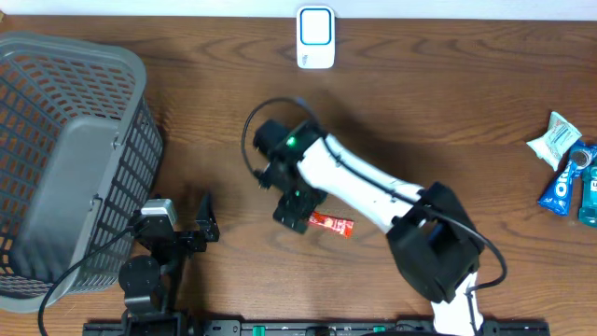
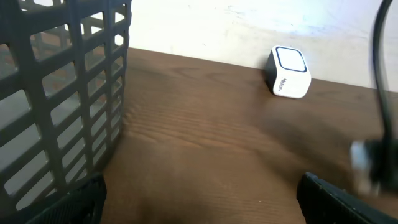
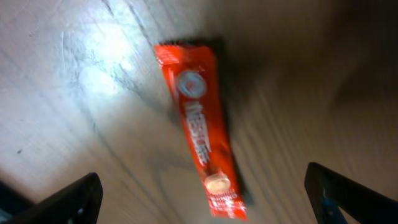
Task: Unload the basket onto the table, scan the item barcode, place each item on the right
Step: 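Move the right gripper to the red Nescafé stick and grasp it, then lift the Nescafé stick and carry it to the scanner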
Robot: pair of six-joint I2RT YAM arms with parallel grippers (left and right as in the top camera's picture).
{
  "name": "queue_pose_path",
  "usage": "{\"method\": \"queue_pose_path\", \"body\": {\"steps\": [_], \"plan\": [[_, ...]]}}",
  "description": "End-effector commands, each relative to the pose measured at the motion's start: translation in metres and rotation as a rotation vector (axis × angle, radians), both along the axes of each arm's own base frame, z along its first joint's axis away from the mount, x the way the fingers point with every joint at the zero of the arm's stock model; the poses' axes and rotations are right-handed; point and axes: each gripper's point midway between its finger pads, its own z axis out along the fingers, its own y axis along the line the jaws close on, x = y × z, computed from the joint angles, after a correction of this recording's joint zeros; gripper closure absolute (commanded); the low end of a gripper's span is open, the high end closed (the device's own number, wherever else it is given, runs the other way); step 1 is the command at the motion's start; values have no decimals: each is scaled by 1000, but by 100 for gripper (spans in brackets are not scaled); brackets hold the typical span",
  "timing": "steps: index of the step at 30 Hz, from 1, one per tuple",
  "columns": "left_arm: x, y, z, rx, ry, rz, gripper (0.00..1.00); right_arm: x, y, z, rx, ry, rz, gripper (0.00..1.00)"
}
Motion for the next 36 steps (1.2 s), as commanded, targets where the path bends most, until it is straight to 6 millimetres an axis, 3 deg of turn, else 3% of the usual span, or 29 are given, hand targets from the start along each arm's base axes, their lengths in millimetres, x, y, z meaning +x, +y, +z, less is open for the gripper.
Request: {"method": "queue_pose_path", "body": {"steps": [1, 9, 11, 13, 14, 18, 22, 24, 26, 28, 32, 36], "plan": [[-1, 0, -14, 5, 38, -3, 2, 1, -6, -15, -44, -54, -6, 1], [-1, 0, -14, 5, 38, -3, 2, -11, -21, -56, -53, -49, -6, 1], [-1, 0, -14, 5, 38, -3, 2, -20, -28, -67, -60, -31, -6, 23], [-1, 0, -14, 5, 38, -3, 2, -29, -33, -76, -60, -2, -8, 64], [-1, 0, -14, 5, 38, -3, 2, -35, -35, -80, -57, 17, -15, 97], [-1, 0, -14, 5, 38, -3, 2, -48, -36, -90, -30, 61, -42, 99], [-1, 0, -14, 5, 38, -3, 2, -47, -31, -86, -14, 76, -116, 99], [-1, 0, -14, 5, 38, -3, 2, -49, -22, -71, 18, 142, -150, 99], [-1, 0, -14, 5, 38, -3, 2, -55, -7, -44, 91, 270, -198, 99], [-1, 0, -14, 5, 38, -3, 2, -57, 9, -8, 192, 407, -241, 99], [-1, 0, -14, 5, 38, -3, 2, -52, 38, 74, 562, 664, -221, 99], [-1, 0, -14, 5, 38, -3, 2, -34, 39, 112, 769, 792, -338, 99]]}}
